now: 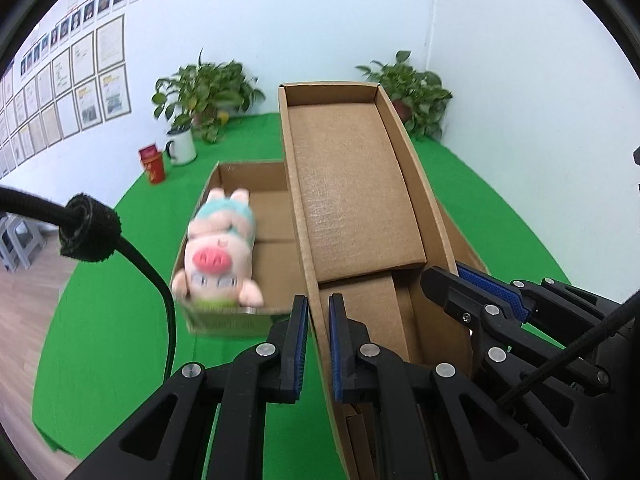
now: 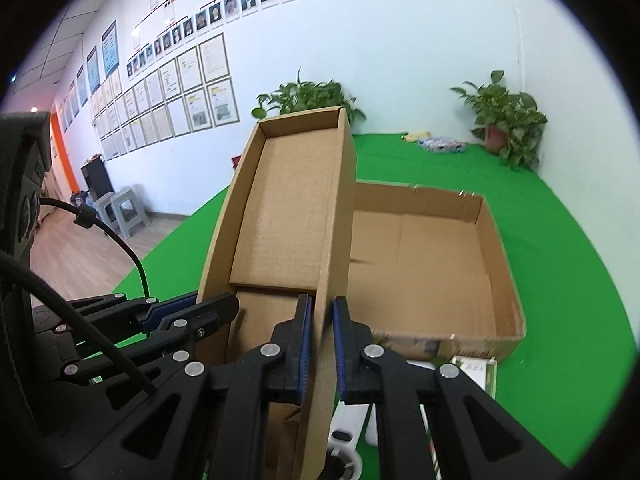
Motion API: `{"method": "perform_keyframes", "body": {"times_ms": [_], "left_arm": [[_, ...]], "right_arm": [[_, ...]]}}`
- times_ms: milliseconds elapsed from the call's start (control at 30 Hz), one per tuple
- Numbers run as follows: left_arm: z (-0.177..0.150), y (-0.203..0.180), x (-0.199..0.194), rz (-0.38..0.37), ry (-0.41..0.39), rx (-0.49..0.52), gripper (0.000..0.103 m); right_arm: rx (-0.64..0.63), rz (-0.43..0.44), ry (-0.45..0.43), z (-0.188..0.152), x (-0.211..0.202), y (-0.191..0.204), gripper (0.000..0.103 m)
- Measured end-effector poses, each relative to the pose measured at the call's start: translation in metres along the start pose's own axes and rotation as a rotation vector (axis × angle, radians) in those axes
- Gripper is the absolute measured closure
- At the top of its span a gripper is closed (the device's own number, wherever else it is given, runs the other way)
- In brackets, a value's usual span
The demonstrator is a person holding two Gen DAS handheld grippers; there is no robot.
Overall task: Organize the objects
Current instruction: 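Carry the cardboard tray over the box beside the pig plush with the left gripper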
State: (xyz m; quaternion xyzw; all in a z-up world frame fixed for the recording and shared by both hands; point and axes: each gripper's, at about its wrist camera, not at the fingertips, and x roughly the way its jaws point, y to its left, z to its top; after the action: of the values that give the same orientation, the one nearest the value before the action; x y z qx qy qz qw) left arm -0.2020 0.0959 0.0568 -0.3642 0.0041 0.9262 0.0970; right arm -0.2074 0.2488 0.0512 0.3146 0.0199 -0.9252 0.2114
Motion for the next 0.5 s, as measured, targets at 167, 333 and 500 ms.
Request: {"method": "perform_keyframes", "body": {"times_ms": [167,333,500], "left_arm": [[0.027,0.011,0.006,-0.003,-0.027,0.006,0.096],[0.057,0.023,0.021,-0.013,-0.025,0.011,0.096],[0.088,0.031,0.038,-0.021,-0.016,0.032,0.096]], "right_arm": [[0.017,-0.004,-0.010,0.017,0.014,-0.003,0.094],[0.020,-0.012,-0.013,0.034,0.026,-0.001,0.093],[0.042,-0.019,-0.014,0.056,0.042,-0.008,0.093]]}}
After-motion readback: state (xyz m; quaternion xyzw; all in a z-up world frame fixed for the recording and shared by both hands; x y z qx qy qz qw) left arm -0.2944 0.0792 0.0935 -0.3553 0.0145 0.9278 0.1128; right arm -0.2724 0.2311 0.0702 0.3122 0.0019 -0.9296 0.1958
